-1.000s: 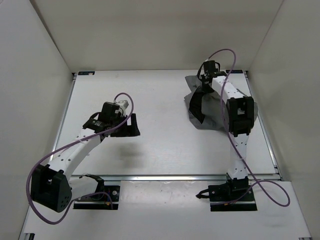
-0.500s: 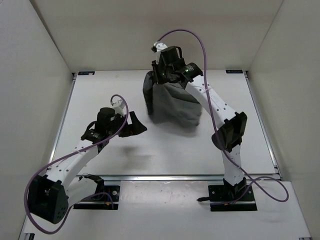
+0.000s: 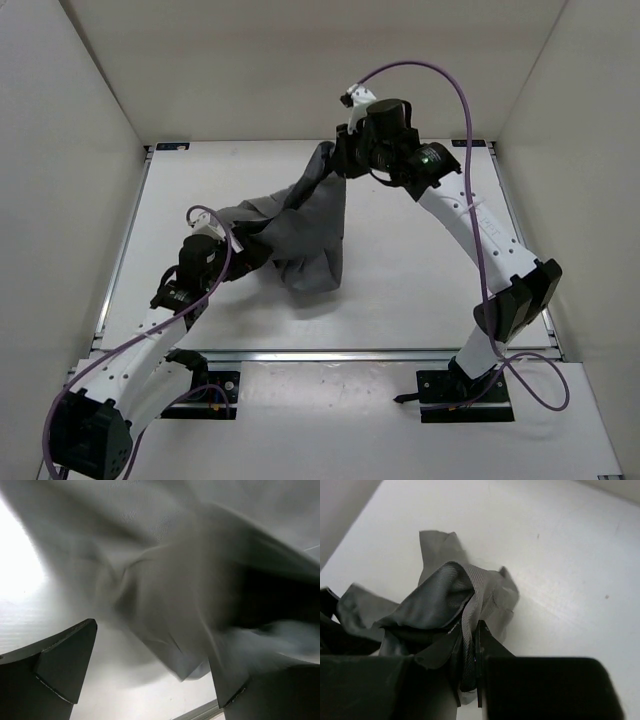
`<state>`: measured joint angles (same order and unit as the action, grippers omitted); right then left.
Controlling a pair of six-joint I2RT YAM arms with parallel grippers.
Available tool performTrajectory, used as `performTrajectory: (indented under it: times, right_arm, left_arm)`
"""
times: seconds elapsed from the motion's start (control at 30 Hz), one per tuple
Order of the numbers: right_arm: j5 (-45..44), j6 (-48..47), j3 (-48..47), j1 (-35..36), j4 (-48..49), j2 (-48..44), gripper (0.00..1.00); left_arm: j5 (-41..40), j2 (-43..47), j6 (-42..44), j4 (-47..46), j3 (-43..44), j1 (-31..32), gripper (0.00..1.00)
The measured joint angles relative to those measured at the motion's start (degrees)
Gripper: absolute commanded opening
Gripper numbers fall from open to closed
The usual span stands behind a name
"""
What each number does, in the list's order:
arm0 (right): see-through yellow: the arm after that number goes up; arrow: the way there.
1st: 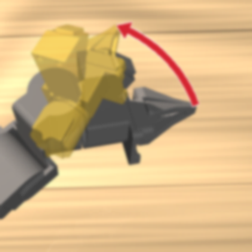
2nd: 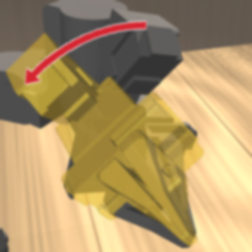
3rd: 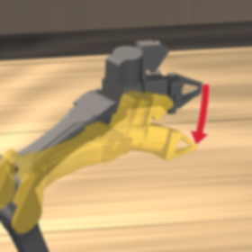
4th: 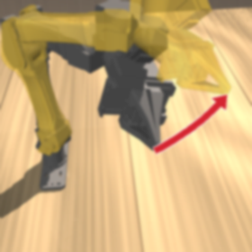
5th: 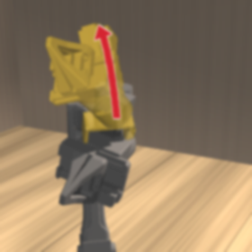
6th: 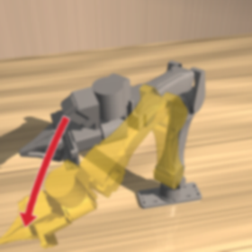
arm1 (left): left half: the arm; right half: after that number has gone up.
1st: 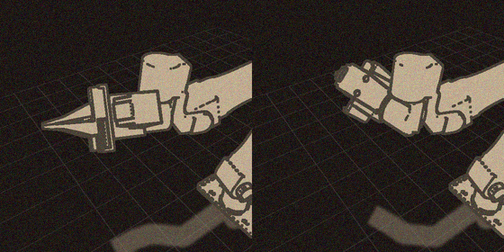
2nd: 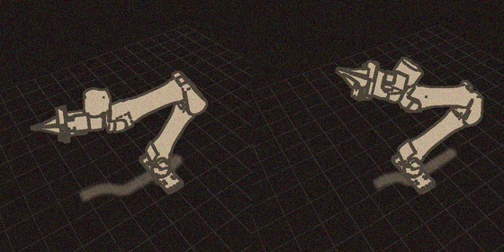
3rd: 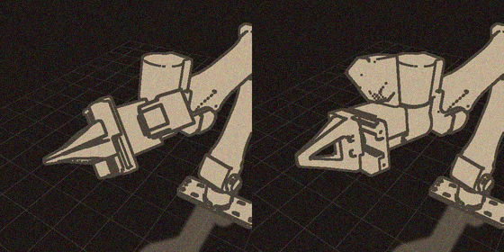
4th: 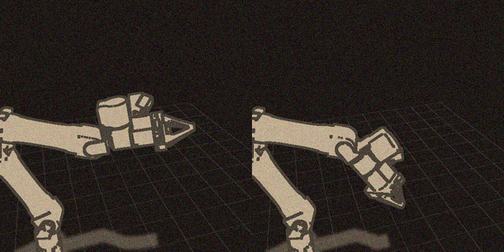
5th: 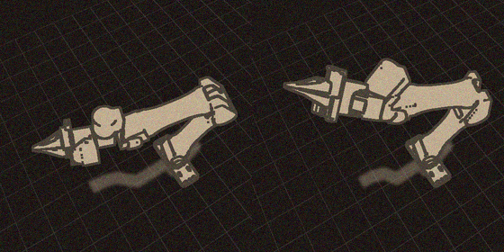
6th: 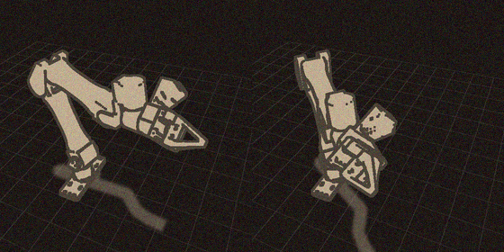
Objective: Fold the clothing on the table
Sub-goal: Move the skirt to the center of the board, then flatten the skirt out
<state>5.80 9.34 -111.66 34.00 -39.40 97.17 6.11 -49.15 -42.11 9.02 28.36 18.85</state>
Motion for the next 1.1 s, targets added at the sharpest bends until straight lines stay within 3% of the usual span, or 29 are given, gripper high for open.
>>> performTrajectory:
  times: [0.23,0.5,0.7,0.87,0.97,1.1]
  right_arm:
    - [2.05,1.84,11.61,-0.83,1.31,-1.9,0.0]
    - [3.67,2.49,12.17,-1.49,2.95,-1.9,0.0]
    - [4.79,2.34,10.58,-1.55,2.47,-1.75,0.0]
    - [5.51,1.79,10.93,-1.4,3.06,-1.86,0.0]
    - [6.36,1.77,12.5,-1.51,3.67,-2.47,0.0]
    - [7.82,1.79,15.1,-1.92,4.15,-4.0,0.0]
  left_arm:
    - [0.87,1.79,-2.51,-3.26,-0.92,-0.68,0.99]
    - [3.19,2.45,-3.72,-5.73,-2.84,-0.35,0.99]
    - [5.97,2.01,-4.92,-11.85,-8.98,-1.38,0.98]
    - [6.32,2.14,-5.79,-13.44,-10.49,-5.03,0.89]
    - [7.89,2.12,-6.86,-18.01,-11.26,-5.7,0.84]
    - [10.91,1.33,-8.48,-25.7,-14.62,-6.01,0.87]
